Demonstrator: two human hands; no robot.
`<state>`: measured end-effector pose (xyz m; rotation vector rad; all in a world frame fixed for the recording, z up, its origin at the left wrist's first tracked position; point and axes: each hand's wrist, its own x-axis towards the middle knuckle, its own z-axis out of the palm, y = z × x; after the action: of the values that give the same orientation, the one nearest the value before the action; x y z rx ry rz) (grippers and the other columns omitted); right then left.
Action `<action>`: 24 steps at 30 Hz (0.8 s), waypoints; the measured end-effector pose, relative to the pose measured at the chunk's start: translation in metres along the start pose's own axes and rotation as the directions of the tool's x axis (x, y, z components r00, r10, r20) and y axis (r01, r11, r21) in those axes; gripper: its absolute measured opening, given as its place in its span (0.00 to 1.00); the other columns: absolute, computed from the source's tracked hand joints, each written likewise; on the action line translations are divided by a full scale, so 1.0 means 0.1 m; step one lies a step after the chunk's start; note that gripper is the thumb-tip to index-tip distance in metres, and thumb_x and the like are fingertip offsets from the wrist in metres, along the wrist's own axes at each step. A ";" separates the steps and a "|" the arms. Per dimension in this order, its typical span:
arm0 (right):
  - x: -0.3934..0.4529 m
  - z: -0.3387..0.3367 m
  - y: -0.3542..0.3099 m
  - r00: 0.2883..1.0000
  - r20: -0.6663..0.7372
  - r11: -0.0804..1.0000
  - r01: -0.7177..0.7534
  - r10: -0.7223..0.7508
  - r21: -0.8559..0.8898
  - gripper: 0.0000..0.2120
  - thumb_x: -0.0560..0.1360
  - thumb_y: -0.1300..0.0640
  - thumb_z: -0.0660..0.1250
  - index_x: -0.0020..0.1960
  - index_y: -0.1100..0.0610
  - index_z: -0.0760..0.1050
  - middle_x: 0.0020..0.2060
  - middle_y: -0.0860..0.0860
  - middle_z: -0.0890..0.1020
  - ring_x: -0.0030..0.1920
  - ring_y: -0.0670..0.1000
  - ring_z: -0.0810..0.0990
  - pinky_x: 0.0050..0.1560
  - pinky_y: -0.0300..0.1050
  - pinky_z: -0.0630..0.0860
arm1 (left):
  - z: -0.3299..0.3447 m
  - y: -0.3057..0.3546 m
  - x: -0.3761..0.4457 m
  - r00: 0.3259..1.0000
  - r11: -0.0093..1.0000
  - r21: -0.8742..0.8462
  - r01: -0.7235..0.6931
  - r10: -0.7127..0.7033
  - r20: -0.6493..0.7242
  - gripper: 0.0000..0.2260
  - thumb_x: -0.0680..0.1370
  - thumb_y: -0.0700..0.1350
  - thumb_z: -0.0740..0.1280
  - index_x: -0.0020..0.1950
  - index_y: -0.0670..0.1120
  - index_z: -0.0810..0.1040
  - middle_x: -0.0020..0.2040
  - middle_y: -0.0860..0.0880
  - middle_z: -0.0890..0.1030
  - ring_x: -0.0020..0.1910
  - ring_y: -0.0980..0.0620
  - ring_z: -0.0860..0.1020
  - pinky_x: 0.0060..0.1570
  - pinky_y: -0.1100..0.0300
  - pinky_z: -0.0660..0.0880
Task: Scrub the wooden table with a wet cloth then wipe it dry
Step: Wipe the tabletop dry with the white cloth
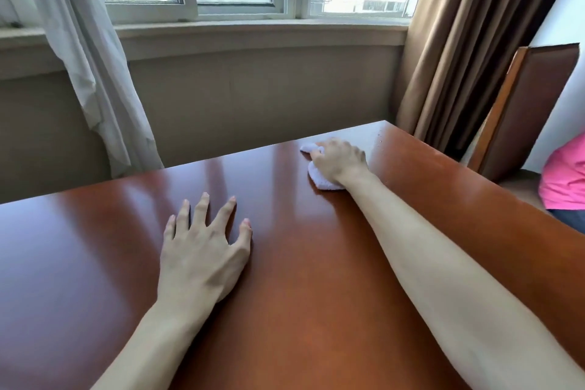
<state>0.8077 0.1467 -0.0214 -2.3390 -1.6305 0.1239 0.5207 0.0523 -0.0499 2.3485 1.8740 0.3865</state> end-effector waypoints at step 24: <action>-2.34 -0.19 -0.32 0.944 0.006 0.941 0.328 -0.330 0.084 0.20 0.80 0.47 0.59 0.71 0.40 0.74 0.75 0.37 0.69 0.74 0.47 0.68 0.68 0.50 0.70 | -0.07 0.02 -0.01 0.998 1.000 -0.007 -0.002 0.002 0.067 0.27 0.82 0.63 0.48 0.81 0.61 0.54 0.83 0.47 0.52 0.81 0.43 0.48 0.79 0.46 0.45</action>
<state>0.7000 -0.0644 -0.0159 -1.9778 -1.9600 0.1411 0.5207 0.0506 -0.0425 2.3290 1.8384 0.3097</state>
